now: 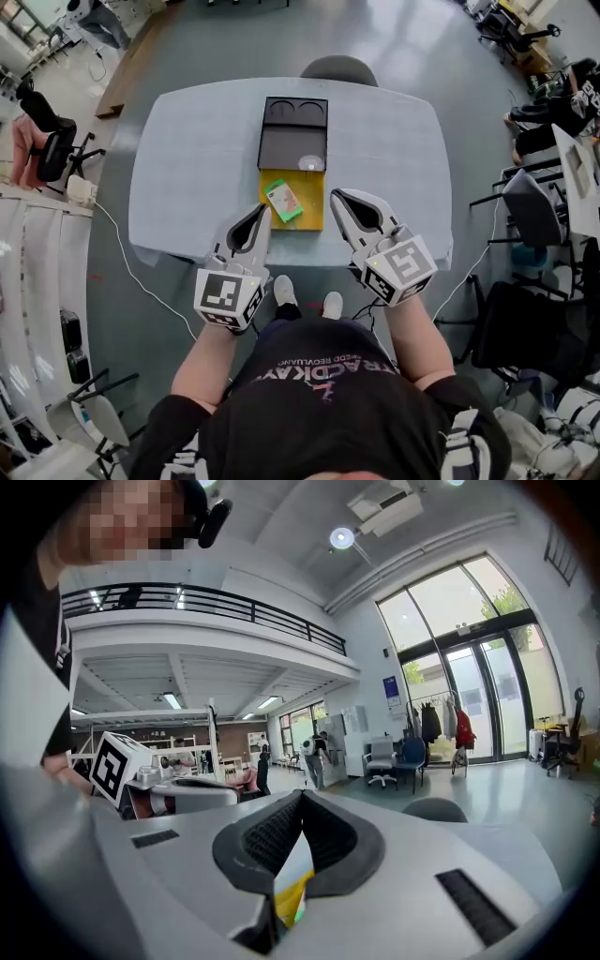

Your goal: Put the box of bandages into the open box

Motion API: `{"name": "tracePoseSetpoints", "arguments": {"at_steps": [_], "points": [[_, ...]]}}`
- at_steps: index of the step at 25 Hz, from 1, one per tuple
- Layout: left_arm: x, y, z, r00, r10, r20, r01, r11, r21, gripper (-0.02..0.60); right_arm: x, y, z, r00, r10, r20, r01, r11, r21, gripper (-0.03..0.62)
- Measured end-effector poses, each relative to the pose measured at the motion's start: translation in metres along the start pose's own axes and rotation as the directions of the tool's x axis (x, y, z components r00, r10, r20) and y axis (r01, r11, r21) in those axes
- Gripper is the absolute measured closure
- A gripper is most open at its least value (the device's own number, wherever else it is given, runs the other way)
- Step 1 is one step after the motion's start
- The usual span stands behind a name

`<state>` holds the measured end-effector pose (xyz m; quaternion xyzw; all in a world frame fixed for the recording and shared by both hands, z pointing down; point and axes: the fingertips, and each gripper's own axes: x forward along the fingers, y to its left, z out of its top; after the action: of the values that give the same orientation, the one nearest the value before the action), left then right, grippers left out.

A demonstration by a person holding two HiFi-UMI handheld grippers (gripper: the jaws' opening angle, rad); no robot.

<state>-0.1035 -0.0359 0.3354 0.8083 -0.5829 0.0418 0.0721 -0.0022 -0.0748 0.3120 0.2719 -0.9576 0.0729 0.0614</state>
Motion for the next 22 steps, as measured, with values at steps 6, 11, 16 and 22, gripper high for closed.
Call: {"name": "tracePoseSetpoints", "arguments": {"at_steps": [6,11,16,22], "points": [[-0.013,-0.034,0.006,1.0,-0.003,0.012,0.003,1.0,-0.008,0.565,-0.03,0.012,0.02,0.999,0.02,0.035,-0.018,0.998,-0.054,0.585],[-0.021,-0.053,0.015,1.0,-0.008,0.029,0.009,1.0,-0.011,0.566,-0.05,0.022,0.029,0.998,0.035,0.047,-0.031,0.996,-0.08,0.585],[-0.025,-0.072,0.016,0.999,-0.014,0.036,0.015,1.0,-0.019,0.566,-0.068,0.024,0.026,0.998,0.038,0.049,-0.034,0.996,-0.08,0.585],[-0.029,-0.09,0.013,0.999,-0.019,0.027,0.019,0.999,-0.027,0.565,-0.084,0.026,0.021,0.998,0.045,0.037,-0.042,0.996,-0.081,0.585]]}}
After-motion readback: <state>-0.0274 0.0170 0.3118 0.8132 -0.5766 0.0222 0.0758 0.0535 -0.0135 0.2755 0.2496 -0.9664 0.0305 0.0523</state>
